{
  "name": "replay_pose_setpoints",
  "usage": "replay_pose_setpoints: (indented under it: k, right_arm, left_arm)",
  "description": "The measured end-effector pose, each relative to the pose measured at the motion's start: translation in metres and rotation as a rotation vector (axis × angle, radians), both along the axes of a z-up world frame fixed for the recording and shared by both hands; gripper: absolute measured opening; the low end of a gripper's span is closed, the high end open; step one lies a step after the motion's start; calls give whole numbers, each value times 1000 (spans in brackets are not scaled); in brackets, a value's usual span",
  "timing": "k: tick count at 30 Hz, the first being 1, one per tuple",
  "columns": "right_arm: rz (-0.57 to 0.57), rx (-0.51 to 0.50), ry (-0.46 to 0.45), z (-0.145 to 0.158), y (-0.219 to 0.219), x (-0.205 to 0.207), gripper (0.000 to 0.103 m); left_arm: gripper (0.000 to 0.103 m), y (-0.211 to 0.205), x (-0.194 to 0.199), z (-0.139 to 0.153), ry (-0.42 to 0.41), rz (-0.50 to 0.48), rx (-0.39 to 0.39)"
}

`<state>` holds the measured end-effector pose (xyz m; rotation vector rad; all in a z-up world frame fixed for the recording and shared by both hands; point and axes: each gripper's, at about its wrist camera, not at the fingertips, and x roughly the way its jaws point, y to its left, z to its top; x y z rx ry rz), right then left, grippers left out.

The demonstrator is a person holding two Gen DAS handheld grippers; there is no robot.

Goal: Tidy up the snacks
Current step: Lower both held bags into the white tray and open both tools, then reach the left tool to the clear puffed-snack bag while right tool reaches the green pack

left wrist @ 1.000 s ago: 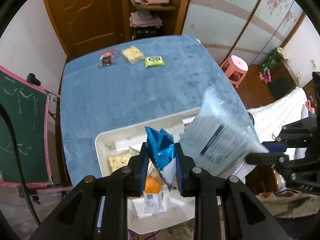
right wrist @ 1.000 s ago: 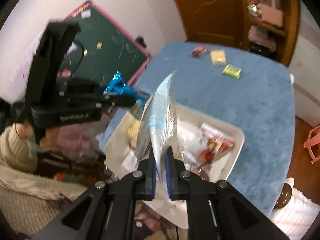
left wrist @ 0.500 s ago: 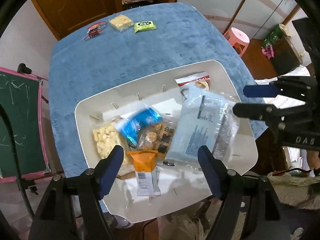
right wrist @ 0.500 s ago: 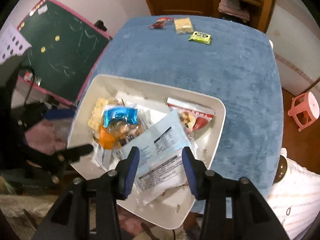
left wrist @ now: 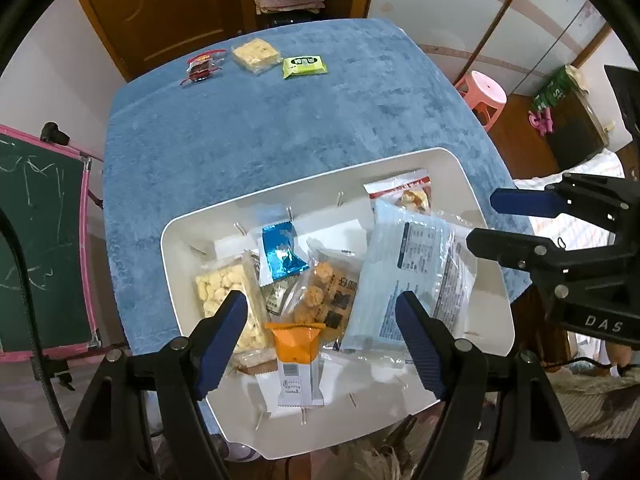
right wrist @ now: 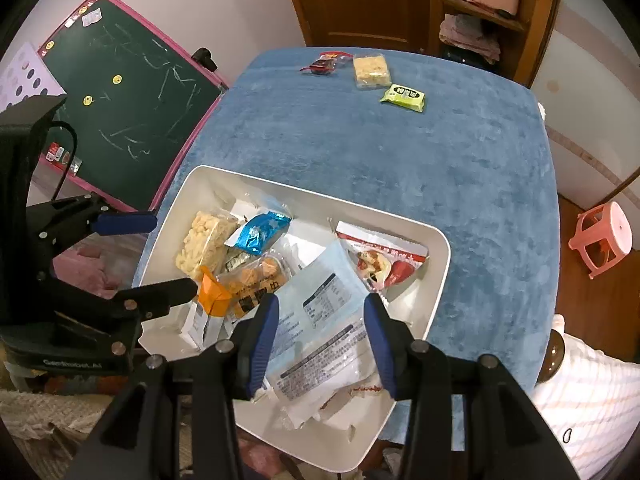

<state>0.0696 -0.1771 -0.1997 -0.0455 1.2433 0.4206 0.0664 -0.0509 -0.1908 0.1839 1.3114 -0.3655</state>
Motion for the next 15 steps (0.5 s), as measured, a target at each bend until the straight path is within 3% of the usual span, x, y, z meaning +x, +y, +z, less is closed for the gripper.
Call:
replay_pose_setpoints:
  k: [15]
  right_arm:
    - [-25,3,8,-3,-1,24,45]
  left_arm:
    - [75,-1,34,8,-25,12,-6]
